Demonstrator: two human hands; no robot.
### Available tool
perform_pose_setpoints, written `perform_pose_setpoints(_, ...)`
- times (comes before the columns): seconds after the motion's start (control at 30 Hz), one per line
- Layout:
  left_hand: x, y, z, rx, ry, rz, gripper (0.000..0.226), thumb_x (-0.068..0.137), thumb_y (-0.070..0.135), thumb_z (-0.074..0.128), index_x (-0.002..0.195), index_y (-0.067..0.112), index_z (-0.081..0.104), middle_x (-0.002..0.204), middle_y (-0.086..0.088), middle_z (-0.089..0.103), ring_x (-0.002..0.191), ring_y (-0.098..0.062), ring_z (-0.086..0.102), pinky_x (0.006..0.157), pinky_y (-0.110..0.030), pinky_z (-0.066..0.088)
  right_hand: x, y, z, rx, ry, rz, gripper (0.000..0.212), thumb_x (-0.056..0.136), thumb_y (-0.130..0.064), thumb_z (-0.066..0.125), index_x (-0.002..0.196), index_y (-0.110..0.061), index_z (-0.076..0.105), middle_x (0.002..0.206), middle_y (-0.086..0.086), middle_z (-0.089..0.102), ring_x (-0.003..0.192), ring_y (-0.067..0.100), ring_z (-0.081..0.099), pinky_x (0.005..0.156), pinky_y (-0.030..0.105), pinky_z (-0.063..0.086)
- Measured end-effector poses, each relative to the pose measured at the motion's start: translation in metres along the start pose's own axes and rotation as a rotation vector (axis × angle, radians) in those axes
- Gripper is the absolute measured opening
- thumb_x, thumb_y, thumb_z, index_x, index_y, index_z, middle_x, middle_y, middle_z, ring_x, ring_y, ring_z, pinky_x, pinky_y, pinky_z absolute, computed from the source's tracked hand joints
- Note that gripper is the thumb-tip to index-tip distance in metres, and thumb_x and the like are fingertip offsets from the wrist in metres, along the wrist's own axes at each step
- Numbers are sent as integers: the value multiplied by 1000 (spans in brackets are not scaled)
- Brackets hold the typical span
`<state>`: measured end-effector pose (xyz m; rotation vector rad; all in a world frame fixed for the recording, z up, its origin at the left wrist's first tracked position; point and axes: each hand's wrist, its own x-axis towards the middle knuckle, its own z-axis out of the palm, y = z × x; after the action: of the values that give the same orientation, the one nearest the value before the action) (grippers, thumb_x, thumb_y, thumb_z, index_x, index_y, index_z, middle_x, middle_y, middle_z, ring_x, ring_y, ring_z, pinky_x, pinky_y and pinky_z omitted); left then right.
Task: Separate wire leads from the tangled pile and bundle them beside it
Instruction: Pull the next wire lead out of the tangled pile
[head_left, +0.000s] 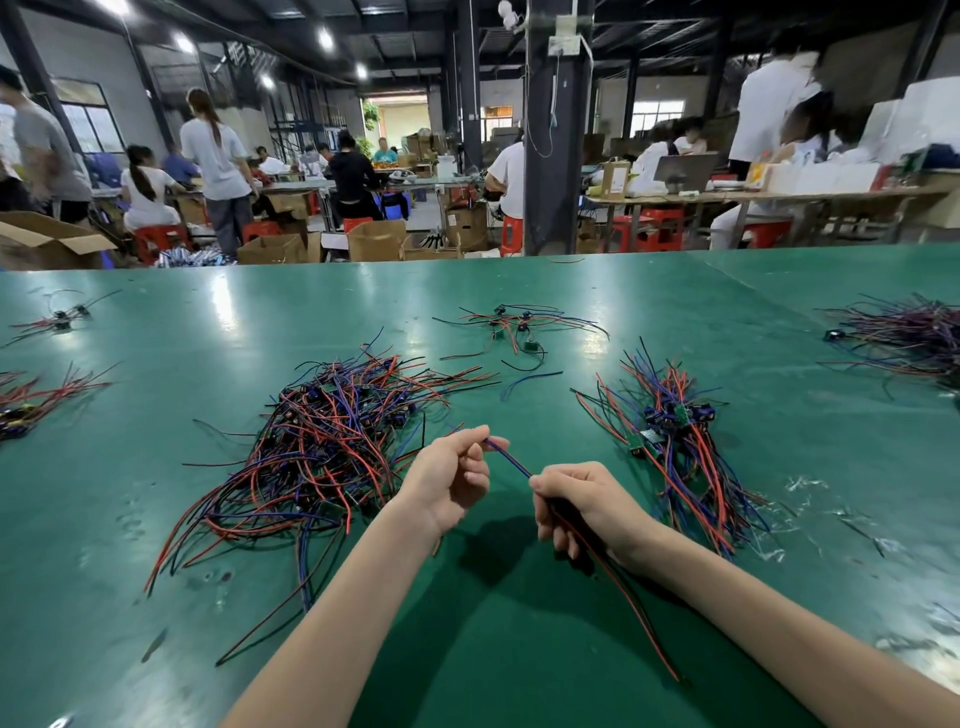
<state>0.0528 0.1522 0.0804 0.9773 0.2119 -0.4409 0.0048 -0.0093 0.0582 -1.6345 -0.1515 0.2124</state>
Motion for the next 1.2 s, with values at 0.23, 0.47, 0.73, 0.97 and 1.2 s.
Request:
perform_pose_setpoints(0.23,3,0,-4,218,108,231,26,93,21,57,77,4,68,46,8,48,37,-2,38,36,-12,33,0,0,-2,83,-60,-11,16,93,-13,53,85,-6,65,56,10,60,37,13,49,34,18,38)
perform_pose_setpoints(0.47,4,11,-13,75,195,294,25,92,24,60,79,5,70,54,5,56,41,-2,47,41,-12,43,1,2,-4,164,-46,-23,15,92,8,48,104,3,55,63,13,65,41,15,53,37,21,44)
perform_pose_setpoints(0.73,-1,-6,2,409,-27,229,13,88,20,65,85,7,64,78,0,57,60,-9,50,51,-15,48,2,3,-4,263,64,-65,9,92,5,49,96,-1,56,64,11,67,41,15,56,39,21,44)
perform_pose_setpoints(0.97,-9,-21,8,568,-129,295,10,85,14,68,80,6,63,61,2,58,55,-7,53,53,-15,45,0,0,-1,274,63,-75,8,91,0,52,86,-1,57,67,9,71,43,15,60,41,20,48)
perform_pose_setpoints(1.2,-4,-21,4,603,-128,351,10,80,10,72,73,14,67,61,8,63,57,-1,56,56,-12,46,-1,3,1,215,111,-83,9,89,-2,59,80,-2,61,66,10,66,47,13,59,45,24,51)
